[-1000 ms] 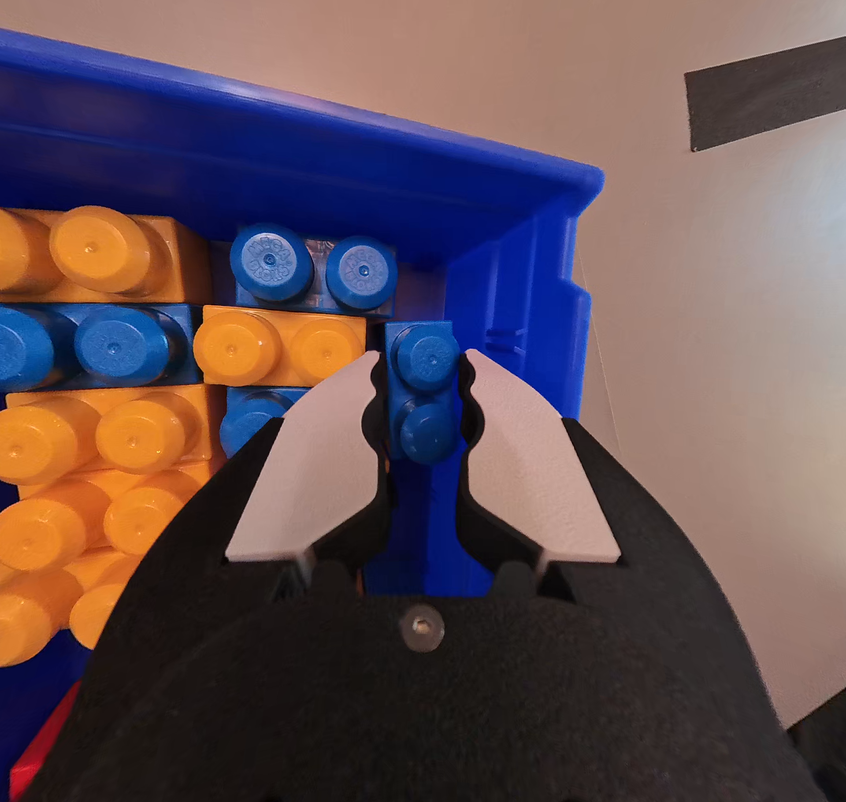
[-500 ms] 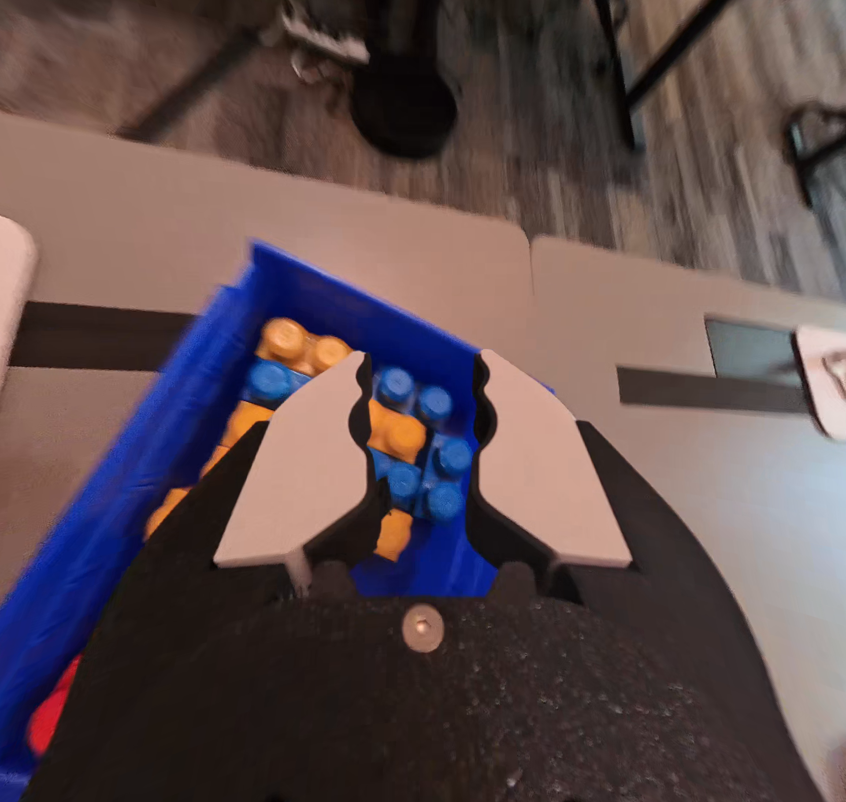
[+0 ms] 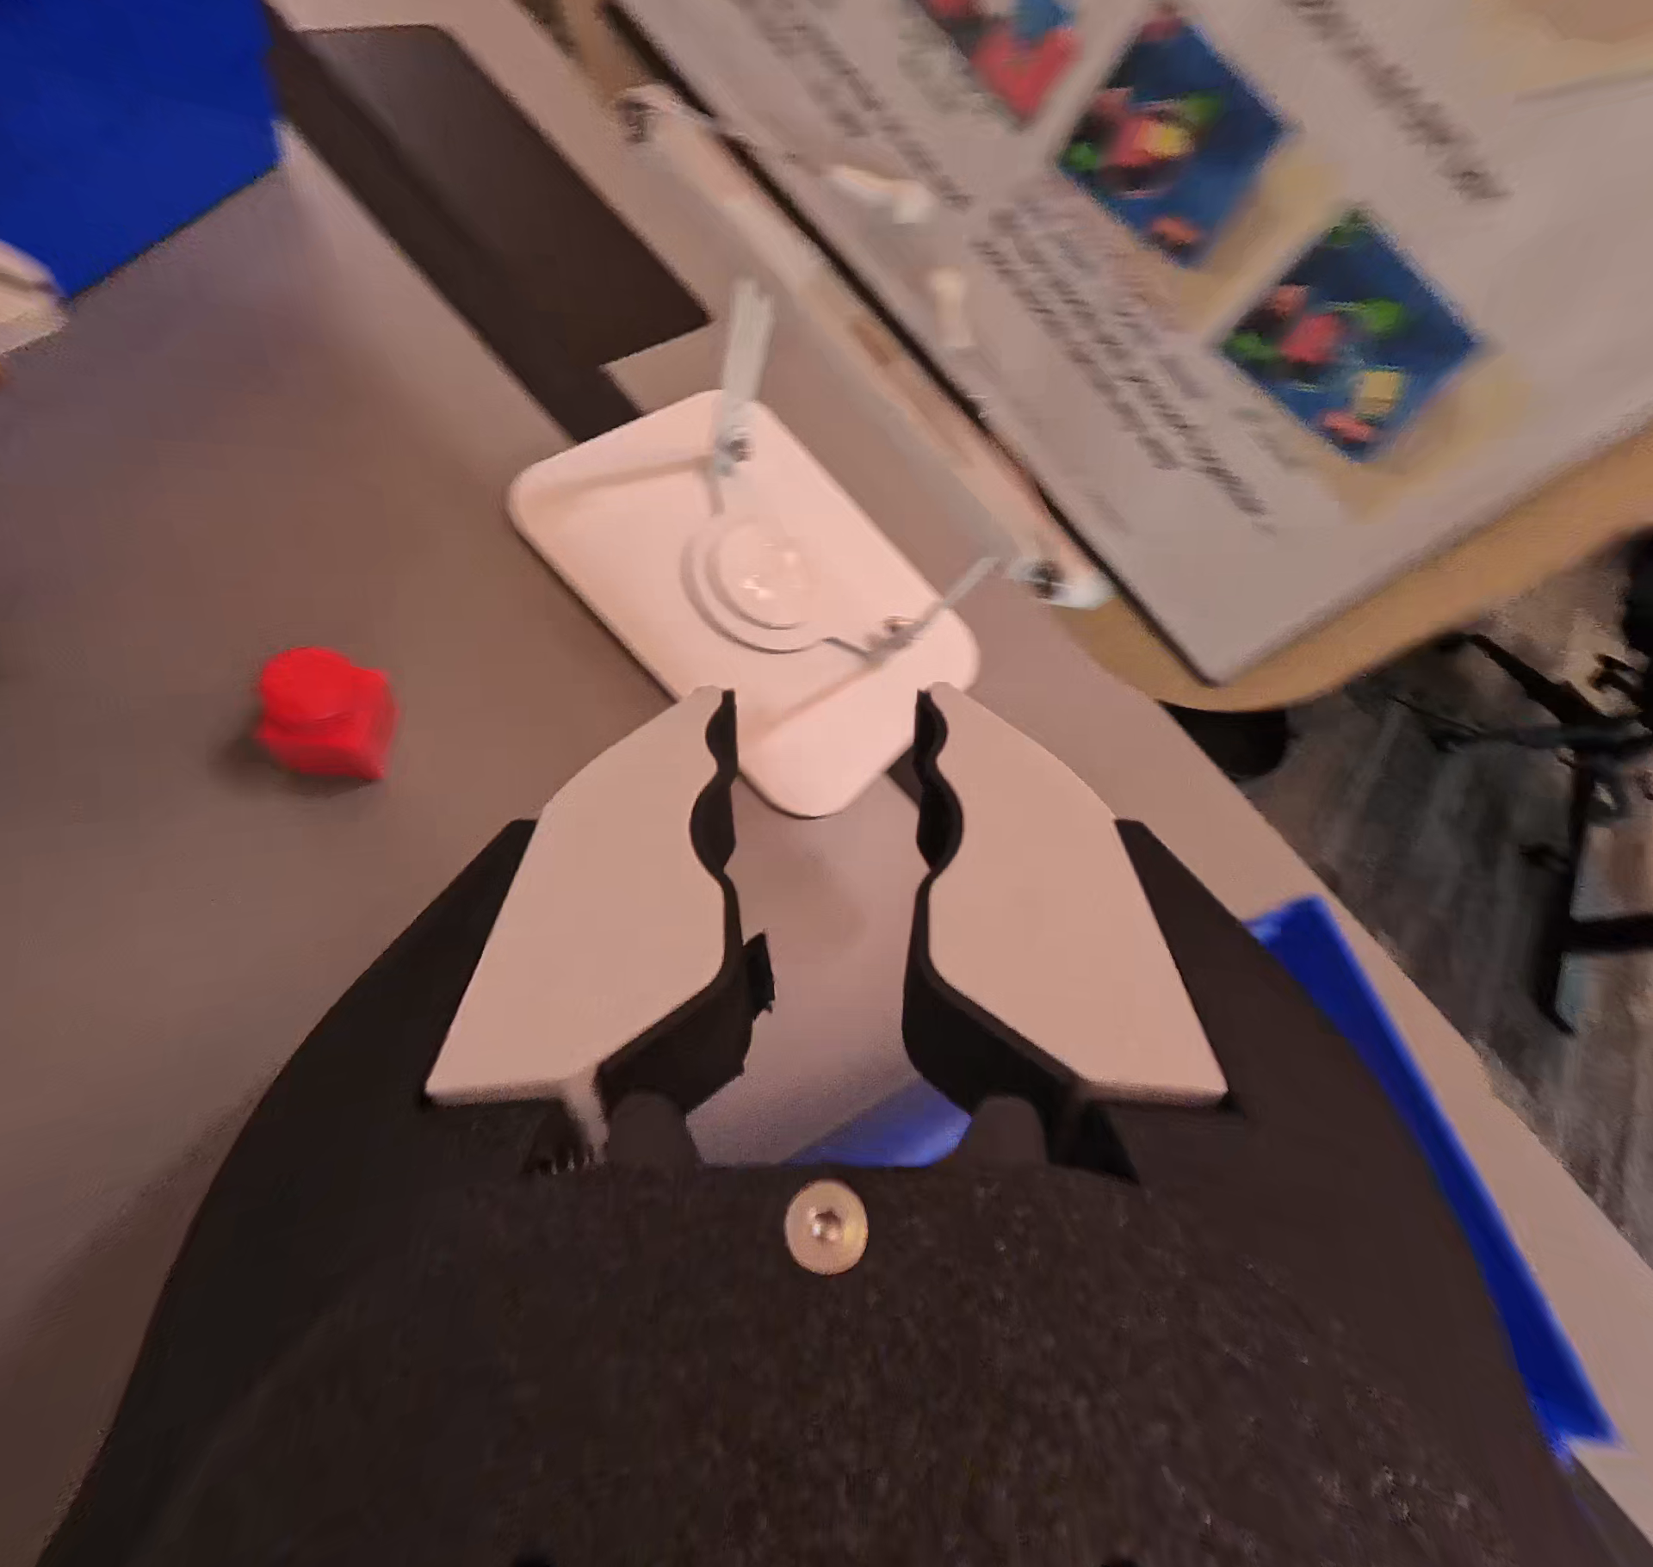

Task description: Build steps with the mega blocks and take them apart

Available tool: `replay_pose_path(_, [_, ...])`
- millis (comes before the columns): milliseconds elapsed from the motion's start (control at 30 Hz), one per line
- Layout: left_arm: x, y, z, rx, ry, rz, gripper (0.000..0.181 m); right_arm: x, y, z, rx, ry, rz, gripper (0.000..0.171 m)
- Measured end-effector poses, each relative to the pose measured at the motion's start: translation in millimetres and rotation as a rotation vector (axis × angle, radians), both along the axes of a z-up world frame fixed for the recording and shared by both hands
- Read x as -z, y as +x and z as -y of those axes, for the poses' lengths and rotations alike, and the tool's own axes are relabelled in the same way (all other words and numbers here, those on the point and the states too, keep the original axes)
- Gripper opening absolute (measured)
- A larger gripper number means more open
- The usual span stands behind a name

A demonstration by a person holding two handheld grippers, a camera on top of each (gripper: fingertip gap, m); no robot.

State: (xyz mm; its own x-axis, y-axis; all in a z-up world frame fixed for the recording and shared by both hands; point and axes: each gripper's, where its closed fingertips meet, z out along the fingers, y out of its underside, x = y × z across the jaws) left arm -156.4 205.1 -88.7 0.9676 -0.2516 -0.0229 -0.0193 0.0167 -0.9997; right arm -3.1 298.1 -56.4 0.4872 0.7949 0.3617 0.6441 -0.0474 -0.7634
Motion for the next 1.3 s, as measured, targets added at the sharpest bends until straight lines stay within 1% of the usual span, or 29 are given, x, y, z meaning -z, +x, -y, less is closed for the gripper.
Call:
replay_pose_path(100, [1,-5,-2,-0.032,-0.010,0.020,0.000,32,-32,33,-0.114,-0.093,0.039,0.039])
replay_pose_path(167, [3,-5,-2,-0.040,-0.013,0.011,0.000,57,-51,54,-0.173,-0.168,0.069,0.042])
replay_pose_path(300, [5,-4,-3,-0.041,-0.016,-0.011,0.000,99,-78,79,-0.230,-0.290,0.103,0.051])
replay_pose_path(433, [8,-2,-4,-0.033,-0.025,-0.025,0.000,121,-99,94,-0.257,-0.368,0.091,0.055])
replay_pose_path(533, [9,-1,-5,-0.029,-0.028,-0.035,0.000,133,-108,96,-0.248,-0.387,0.102,0.056])
replay_pose_path(600, [10,0,-5,-0.025,-0.030,-0.039,0.000,141,-111,97,-0.241,-0.403,0.113,0.053])
replay_pose_path(633, [10,0,-5,-0.025,-0.029,-0.040,0.000,144,-111,97,-0.239,-0.410,0.118,0.038])
replay_pose_path(667, [10,0,-5,-0.023,-0.029,-0.040,0.000,144,-110,97,-0.237,-0.409,0.113,0.031])
replay_pose_path(700, [10,1,-5,-0.020,-0.031,-0.040,0.000,143,-110,98,-0.238,-0.417,0.111,0.029])
replay_pose_path(833, [10,1,-5,-0.017,-0.033,-0.041,0.000,132,-103,95,-0.230,-0.414,0.082,0.029])
replay_pose_path(933, [10,2,-5,-0.017,-0.032,-0.041,0.000,109,-91,87,-0.212,-0.378,0.051,0.029])
replay_pose_path(1100, [11,2,-4,-0.015,-0.035,-0.042,0.000,46,-51,60,-0.154,-0.283,-0.017,0.029])
replay_pose_path(1233, [14,3,-4,-0.010,-0.041,-0.047,0.000,-7,-1,35,-0.091,-0.208,-0.059,0.029])
replay_pose_path(1300, [16,4,-5,-0.009,-0.046,-0.057,0.000,-25,30,22,-0.038,-0.174,-0.049,0.029])
